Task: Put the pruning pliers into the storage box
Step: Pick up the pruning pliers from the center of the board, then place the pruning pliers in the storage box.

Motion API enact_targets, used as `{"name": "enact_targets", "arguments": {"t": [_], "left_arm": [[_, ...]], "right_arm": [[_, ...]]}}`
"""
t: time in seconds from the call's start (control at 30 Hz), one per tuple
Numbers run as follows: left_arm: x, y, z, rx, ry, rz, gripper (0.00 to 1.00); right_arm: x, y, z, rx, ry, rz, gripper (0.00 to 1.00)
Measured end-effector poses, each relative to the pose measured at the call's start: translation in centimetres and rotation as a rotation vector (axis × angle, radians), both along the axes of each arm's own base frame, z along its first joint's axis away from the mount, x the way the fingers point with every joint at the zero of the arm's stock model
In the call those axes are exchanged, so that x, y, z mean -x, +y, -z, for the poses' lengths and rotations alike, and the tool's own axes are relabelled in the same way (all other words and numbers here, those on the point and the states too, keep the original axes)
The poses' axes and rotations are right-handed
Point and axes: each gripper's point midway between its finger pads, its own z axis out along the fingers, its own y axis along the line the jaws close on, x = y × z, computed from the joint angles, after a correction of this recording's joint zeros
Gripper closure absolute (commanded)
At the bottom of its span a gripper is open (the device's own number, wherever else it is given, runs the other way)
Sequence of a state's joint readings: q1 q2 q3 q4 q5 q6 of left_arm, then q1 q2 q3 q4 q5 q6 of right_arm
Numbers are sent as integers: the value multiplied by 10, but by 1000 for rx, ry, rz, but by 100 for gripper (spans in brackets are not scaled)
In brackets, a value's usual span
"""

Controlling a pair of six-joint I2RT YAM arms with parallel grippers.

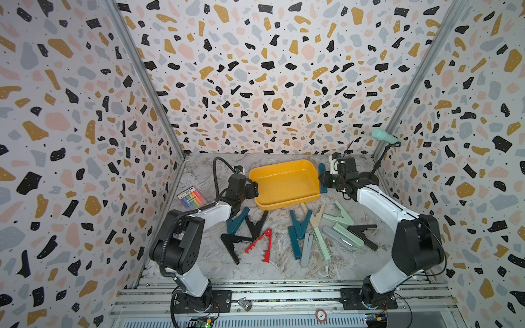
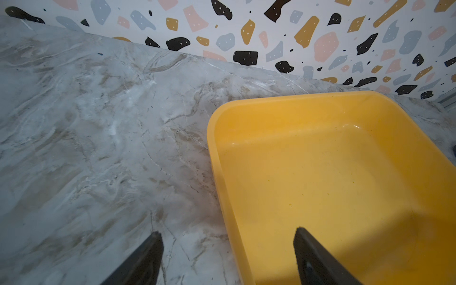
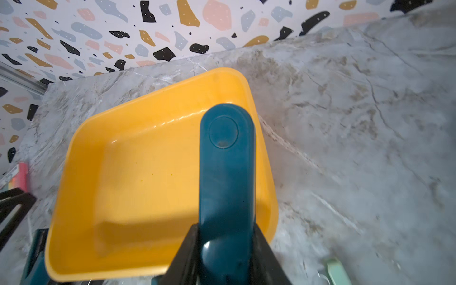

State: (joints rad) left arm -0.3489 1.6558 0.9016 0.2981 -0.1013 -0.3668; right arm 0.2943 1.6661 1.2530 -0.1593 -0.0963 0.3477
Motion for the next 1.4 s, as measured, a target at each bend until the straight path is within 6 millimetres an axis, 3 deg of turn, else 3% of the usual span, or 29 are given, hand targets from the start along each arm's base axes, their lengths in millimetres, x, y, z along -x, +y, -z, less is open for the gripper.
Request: {"name": "enact_targets", "arguments": {"t": [0.27,0.43,0.53,0.77,0.87,1.1,1.4], "left_arm": [[9,8,-9,4,-18,-26,17],[13,11,-3,-2,-4,-32,17],[14,11,-2,-2,-1,-33,17],[14,10,-2,3,1,-27,17],[14,9,-2,5,2,-24,17],[14,8,-1,7,4,-20,17],[14,8,-1,9,5,-18,17]], "right_arm": [[-56,42,56,135,25,-100,86],[-69,48,96,229,72,-131,81],[-70,46,109,267,97,-141,80],[-78,31,112,298,117,-120,75],[-81,21,111,303,122,-100,65],[-81,16,121,322,149,-99,57],[-79,15,138,366,187,-95,56]]}}
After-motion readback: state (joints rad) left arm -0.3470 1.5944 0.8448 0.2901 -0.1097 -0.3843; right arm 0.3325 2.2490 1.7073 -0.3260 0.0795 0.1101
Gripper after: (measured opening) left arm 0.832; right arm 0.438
